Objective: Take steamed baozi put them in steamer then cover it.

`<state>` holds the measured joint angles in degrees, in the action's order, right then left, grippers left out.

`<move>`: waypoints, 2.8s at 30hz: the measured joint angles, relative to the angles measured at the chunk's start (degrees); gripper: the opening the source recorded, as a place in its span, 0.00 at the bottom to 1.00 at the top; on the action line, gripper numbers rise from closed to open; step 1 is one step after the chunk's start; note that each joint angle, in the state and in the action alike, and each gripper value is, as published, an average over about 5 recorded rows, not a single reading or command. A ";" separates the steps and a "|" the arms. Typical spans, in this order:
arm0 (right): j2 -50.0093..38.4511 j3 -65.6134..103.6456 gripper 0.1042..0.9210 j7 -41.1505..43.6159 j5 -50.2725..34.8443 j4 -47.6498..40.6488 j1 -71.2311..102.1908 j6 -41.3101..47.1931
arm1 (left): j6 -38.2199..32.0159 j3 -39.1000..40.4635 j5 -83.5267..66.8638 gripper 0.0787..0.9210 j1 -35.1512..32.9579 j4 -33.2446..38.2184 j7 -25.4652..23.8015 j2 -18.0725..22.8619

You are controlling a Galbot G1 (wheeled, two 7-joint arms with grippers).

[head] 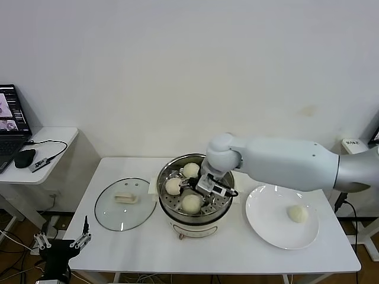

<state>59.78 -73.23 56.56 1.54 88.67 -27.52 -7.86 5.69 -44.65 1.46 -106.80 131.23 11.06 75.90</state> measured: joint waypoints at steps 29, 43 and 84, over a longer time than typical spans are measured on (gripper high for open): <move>-27.49 12.86 0.88 3.73 -4.14 3.14 3.88 20.46 | 0.17 2.37 -0.74 0.88 2.89 -0.95 -0.28 -3.20; -36.54 22.10 0.88 3.77 3.18 0.52 19.62 21.43 | 0.20 4.03 -0.58 0.88 3.87 -1.90 -0.44 -3.04; -28.15 42.70 0.78 1.66 15.01 -16.96 44.42 19.33 | 0.13 2.59 -0.57 0.88 2.80 -2.20 -0.49 -1.98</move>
<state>31.63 -30.53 58.22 16.55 71.71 16.91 11.48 5.82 -42.06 0.89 -104.00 129.03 10.56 73.92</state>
